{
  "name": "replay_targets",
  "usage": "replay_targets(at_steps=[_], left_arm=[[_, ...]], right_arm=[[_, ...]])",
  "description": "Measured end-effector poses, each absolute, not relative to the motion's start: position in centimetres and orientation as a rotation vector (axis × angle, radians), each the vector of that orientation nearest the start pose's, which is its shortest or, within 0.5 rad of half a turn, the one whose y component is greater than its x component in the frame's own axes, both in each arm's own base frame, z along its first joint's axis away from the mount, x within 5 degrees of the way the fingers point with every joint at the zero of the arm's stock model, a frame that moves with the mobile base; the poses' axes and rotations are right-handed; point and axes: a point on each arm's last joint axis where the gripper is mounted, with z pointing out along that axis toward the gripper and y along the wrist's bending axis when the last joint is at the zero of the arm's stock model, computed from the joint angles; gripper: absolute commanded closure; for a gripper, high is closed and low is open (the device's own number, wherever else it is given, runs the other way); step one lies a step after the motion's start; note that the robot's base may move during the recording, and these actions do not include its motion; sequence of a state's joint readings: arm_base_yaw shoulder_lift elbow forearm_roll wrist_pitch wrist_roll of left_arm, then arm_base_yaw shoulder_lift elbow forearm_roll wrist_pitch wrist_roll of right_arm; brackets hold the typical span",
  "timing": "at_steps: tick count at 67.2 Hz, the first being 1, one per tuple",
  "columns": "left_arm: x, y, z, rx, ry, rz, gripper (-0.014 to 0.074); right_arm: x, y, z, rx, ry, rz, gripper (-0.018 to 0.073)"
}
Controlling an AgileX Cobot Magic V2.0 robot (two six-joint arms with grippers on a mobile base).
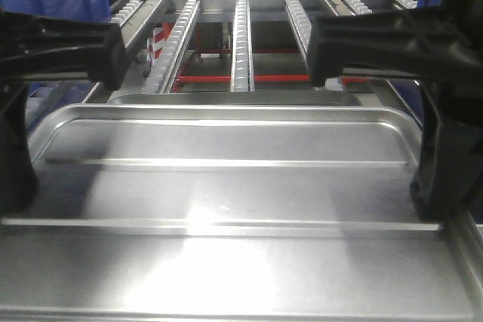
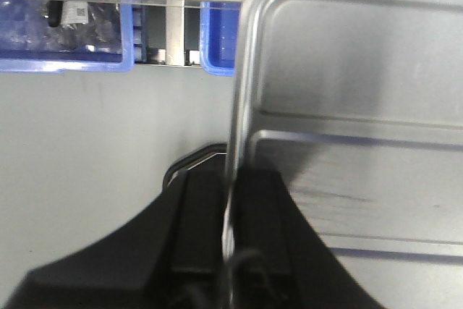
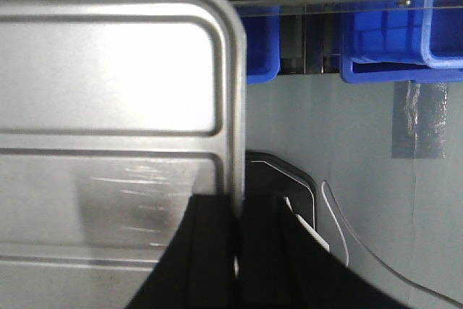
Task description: Grab silver tray and place in blue box
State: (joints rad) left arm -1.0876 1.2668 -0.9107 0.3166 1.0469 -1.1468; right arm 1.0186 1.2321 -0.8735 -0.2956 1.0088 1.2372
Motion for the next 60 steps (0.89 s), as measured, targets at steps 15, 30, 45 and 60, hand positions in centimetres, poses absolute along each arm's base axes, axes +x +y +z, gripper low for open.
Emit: replay_targets(at_steps=[15,30,45,60], left_arm=[[12.23,-18.86,27.39,0.109,2.758,-0.135,0.0591],[12.20,-18.81,27.47,0.108,2.756,-0.139,0.0591],[12.19,-18.79,27.47,0.110,2.757,-0.136,0.0591],[12.08,-18.77,27.49,0.118,2.763,-0.136,0.0591]], right_arm=[[13.29,17.22,27.18,0.126,2.754,0.183,0.0501],[13.29,17.22,27.18,0.132,2.754,0.184,0.0501],[13.29,17.22,27.18,0.137,2.754,0.185,0.0501],[13.29,17.22,27.18,0.141,2.754,0.186,0.0501]])
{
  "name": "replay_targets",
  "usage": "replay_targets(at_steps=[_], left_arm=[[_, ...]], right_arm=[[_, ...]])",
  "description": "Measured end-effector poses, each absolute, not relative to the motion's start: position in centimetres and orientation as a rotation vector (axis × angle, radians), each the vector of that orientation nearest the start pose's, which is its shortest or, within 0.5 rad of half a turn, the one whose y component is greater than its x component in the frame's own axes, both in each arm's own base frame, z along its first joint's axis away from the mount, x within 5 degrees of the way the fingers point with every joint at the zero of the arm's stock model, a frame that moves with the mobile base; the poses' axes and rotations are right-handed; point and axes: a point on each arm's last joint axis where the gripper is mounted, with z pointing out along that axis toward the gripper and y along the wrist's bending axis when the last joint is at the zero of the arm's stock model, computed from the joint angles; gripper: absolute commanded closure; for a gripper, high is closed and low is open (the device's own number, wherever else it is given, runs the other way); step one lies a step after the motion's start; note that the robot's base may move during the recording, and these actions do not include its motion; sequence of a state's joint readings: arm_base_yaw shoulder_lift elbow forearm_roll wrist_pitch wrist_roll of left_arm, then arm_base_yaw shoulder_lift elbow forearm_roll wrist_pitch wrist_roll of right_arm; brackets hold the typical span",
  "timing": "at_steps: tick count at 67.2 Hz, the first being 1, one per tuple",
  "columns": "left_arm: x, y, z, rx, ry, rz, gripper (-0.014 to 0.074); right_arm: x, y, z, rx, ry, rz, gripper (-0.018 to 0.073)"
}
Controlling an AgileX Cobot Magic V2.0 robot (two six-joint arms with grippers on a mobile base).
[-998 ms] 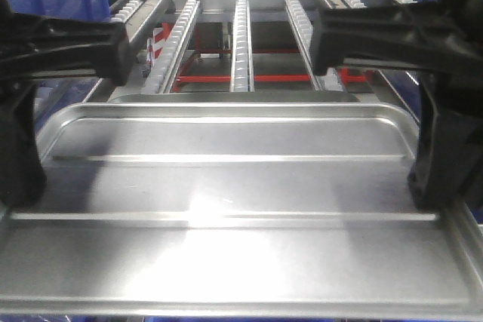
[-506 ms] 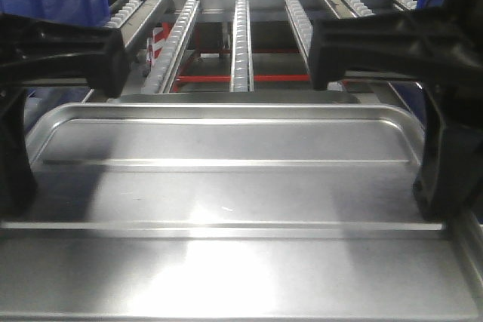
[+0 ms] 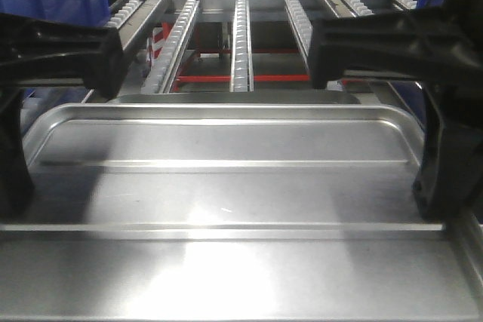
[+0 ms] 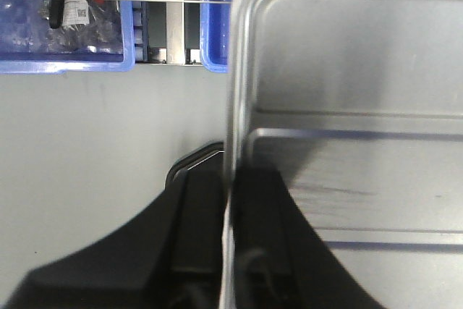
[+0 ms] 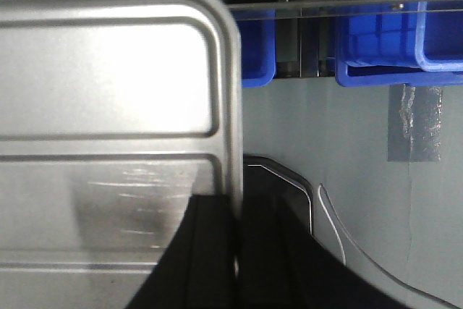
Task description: Grab silver tray and place in blue box
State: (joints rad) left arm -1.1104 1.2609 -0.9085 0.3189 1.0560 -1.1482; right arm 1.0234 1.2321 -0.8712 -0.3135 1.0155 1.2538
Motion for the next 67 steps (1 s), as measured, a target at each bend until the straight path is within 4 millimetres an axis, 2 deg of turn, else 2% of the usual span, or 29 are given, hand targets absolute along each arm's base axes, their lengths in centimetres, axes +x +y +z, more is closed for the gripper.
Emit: replay_targets(at_steps=[25,67], left_arm=[[11.85,-18.33,28.20,0.112,2.747,-0.177,0.0591],[11.80,-18.28,28.17,0.108,2.754,-0.170,0.0591]], right_arm=[[13.26,17.21,27.21,0.140,2.752,0.188,0.0501],[13.25,17.24,27.22,0.139,2.751,0.190,0.0501]])
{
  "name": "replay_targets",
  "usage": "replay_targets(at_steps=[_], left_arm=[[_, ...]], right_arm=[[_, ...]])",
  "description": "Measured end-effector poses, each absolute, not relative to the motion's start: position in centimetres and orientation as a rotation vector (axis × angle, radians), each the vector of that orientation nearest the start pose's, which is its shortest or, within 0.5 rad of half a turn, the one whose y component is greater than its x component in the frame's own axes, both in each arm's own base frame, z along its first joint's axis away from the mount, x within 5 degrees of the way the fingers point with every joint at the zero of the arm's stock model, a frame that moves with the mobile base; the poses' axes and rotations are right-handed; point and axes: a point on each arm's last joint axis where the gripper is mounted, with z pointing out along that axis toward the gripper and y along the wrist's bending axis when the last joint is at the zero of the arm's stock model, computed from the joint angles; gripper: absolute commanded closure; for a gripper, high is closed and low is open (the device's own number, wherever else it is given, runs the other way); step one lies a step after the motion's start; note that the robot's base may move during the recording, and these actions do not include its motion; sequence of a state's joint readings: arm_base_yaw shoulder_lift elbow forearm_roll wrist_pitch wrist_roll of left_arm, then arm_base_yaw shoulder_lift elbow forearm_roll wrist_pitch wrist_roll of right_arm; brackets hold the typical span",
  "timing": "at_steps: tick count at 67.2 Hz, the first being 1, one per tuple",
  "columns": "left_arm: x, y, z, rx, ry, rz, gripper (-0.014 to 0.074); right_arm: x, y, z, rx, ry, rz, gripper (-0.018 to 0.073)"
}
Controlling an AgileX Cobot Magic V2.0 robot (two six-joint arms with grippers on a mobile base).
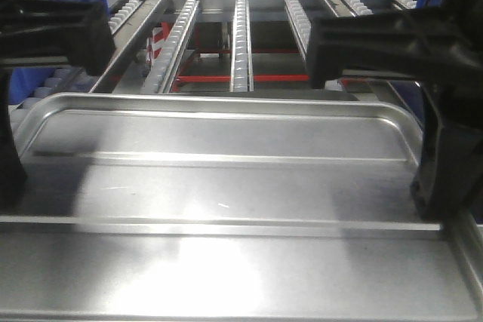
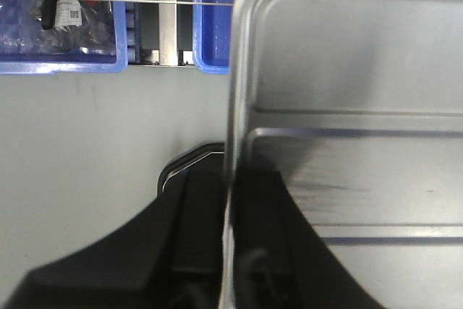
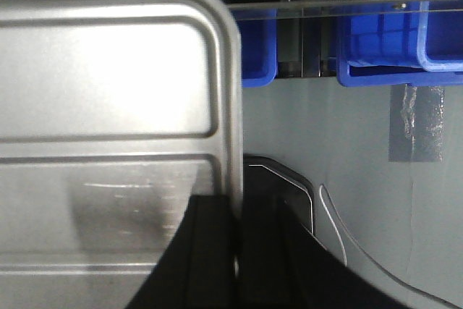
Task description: Grab silver tray and place in blue box
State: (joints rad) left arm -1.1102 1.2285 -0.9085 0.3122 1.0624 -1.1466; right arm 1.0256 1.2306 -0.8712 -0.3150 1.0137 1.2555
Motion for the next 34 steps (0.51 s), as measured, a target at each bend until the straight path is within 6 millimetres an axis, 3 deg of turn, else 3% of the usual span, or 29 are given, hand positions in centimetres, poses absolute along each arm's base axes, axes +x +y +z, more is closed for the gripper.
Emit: replay_targets(at_steps=[34], left_arm=[[11.78,-18.28,28.16,0.107,2.756,-0.170,0.0591]], right_arm=[[13.26,17.25,27.22,0.139,2.751,0.192,0.0501]])
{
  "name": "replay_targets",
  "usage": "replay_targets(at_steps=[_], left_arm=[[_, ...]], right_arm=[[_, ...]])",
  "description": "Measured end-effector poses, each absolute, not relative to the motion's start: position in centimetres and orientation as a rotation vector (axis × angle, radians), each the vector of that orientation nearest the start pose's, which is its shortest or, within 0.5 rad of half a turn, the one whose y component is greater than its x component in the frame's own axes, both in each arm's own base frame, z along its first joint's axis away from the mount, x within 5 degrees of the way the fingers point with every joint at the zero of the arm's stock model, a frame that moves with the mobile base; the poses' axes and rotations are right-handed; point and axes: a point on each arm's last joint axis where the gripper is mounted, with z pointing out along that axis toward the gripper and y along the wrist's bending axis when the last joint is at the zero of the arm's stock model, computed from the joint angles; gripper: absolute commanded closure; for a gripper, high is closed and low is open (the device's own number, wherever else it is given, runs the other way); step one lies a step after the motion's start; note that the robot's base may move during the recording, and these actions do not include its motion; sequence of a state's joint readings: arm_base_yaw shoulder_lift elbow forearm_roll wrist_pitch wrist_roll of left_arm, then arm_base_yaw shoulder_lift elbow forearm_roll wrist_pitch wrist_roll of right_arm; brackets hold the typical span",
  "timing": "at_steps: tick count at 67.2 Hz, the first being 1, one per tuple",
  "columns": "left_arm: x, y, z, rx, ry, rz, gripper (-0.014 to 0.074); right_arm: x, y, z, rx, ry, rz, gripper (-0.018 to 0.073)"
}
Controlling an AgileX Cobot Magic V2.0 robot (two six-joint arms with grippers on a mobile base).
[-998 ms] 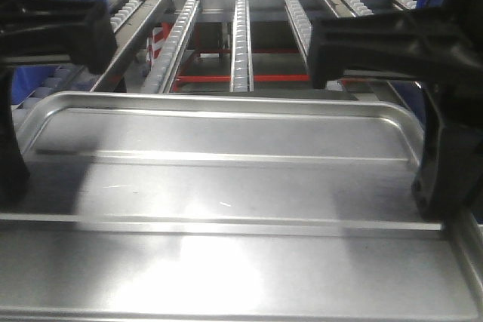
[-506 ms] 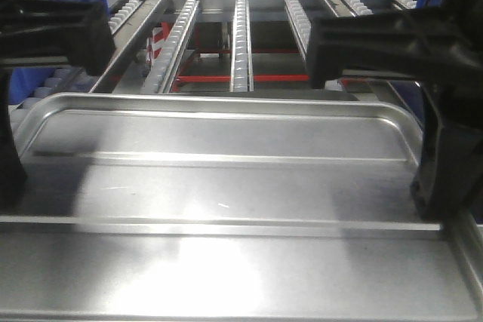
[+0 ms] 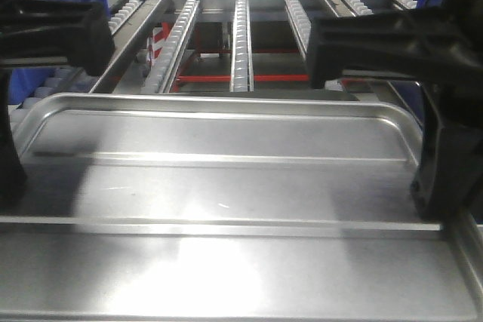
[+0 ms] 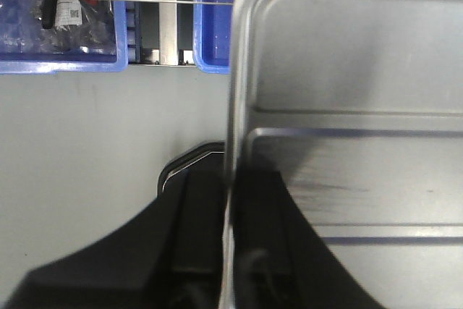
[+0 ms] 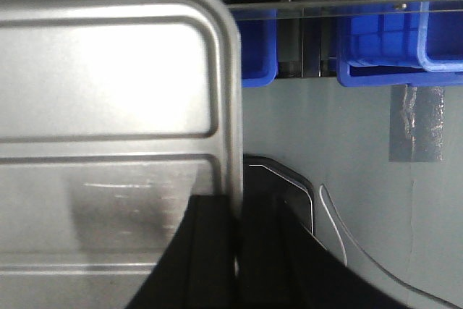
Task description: Grab silver tray and place in blue box
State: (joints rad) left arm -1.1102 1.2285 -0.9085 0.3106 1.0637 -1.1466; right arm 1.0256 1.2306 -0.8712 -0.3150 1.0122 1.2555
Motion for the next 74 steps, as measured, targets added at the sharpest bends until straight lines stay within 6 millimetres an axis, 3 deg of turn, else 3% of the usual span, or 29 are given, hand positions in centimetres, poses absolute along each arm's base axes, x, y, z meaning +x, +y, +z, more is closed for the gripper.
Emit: replay_targets(at_steps=[74], left_arm=[[11.77,-18.23,28.15,0.106,2.758,-0.163,0.0591]], right_arm=[[13.28,17.30,27.24,0.137,2.748,0.200,0.0501]])
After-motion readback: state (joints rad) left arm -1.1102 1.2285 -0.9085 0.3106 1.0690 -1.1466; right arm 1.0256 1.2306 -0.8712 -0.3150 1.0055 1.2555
